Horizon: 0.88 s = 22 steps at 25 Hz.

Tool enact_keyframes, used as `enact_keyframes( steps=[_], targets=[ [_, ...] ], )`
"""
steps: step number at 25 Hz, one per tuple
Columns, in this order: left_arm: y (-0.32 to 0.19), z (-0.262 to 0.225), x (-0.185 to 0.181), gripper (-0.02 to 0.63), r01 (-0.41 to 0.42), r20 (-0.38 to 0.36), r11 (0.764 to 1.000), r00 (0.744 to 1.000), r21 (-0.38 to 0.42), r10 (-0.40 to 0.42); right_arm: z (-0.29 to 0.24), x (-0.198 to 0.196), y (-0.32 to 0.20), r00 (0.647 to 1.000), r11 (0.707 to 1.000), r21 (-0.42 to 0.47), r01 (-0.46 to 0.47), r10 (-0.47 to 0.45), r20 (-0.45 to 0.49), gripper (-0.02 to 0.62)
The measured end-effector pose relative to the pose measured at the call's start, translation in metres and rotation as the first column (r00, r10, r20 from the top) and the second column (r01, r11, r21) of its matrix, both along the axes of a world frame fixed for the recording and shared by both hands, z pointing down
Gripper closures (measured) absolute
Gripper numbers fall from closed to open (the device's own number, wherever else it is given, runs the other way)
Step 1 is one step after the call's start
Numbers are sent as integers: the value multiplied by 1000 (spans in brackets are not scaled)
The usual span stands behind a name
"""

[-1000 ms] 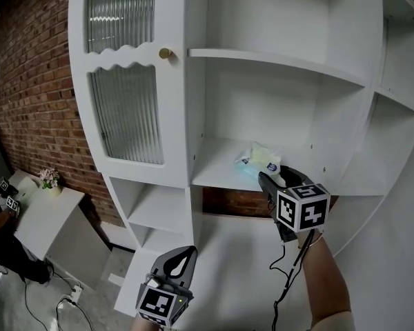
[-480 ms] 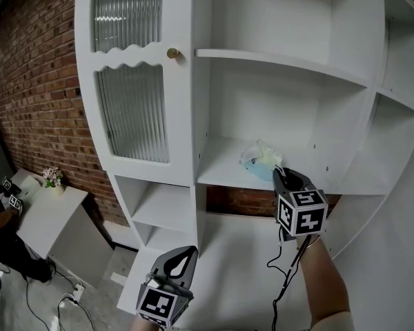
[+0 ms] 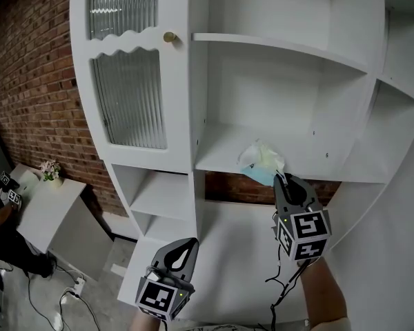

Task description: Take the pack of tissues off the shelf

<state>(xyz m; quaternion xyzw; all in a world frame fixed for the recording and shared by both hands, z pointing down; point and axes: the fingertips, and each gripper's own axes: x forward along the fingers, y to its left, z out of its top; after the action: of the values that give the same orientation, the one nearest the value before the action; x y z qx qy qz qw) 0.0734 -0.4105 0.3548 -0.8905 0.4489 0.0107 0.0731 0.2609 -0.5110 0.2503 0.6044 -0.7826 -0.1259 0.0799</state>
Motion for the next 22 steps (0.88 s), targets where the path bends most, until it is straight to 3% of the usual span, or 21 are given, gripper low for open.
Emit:
enact_keyframes(
  steps=[6, 22],
  targets=[
    [3, 2, 5, 600, -17, -10, 1000, 1000, -8, 17, 29, -4, 41, 999, 1000, 4, 13, -13, 38, 563],
    [7, 33, 23, 598, -63, 17, 996, 998, -63, 65, 161, -4, 104, 979, 989, -141, 36, -7, 203, 565]
  ],
)
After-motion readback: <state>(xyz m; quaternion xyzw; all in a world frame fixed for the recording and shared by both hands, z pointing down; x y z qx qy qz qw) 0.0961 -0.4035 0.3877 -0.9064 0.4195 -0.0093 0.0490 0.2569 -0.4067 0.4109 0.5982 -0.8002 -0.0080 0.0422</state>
